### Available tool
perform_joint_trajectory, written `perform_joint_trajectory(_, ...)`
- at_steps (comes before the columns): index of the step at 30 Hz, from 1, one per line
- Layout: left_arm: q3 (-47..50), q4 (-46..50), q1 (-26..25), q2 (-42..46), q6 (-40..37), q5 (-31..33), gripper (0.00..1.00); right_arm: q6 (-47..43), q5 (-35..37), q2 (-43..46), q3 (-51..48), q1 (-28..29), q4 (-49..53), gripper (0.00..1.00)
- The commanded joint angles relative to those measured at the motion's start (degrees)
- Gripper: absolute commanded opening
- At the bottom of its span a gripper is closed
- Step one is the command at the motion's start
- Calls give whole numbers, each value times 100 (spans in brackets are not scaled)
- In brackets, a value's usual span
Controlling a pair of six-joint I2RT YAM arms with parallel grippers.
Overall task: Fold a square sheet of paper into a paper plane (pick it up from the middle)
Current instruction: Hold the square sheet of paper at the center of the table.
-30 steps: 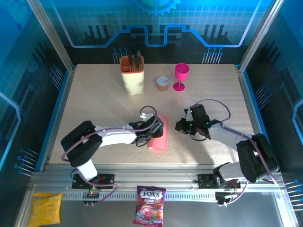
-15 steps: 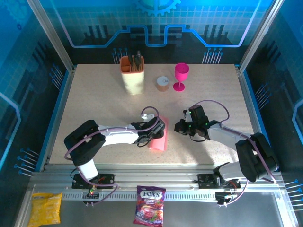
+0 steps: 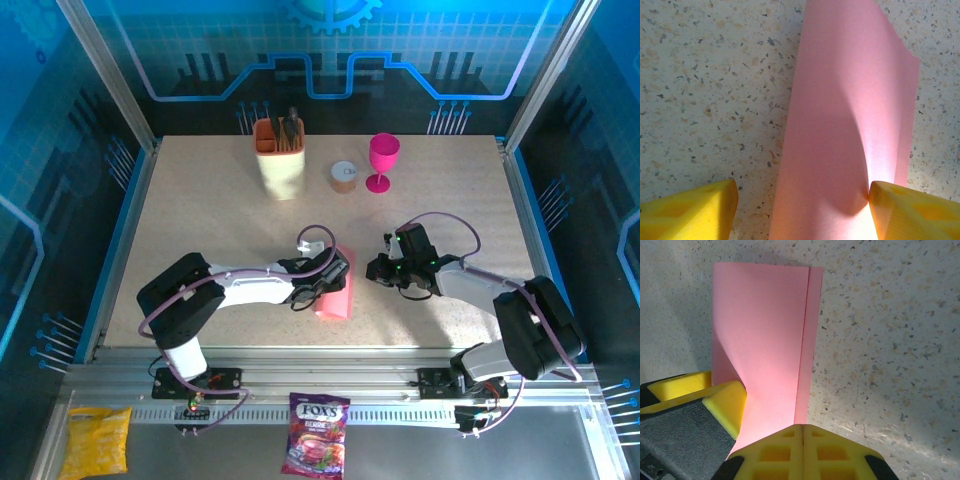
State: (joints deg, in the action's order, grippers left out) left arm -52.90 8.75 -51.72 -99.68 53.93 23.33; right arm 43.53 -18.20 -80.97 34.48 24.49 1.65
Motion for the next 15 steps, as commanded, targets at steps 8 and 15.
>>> perform_joint_trajectory(8,-123,39,-28,-113,106,80,71,60,8,-197,28,186,-99,0)
perform_joint_trajectory(15,-45,-155,-31,-69,78,-42,71,59,24,-224,45,198,-96,0)
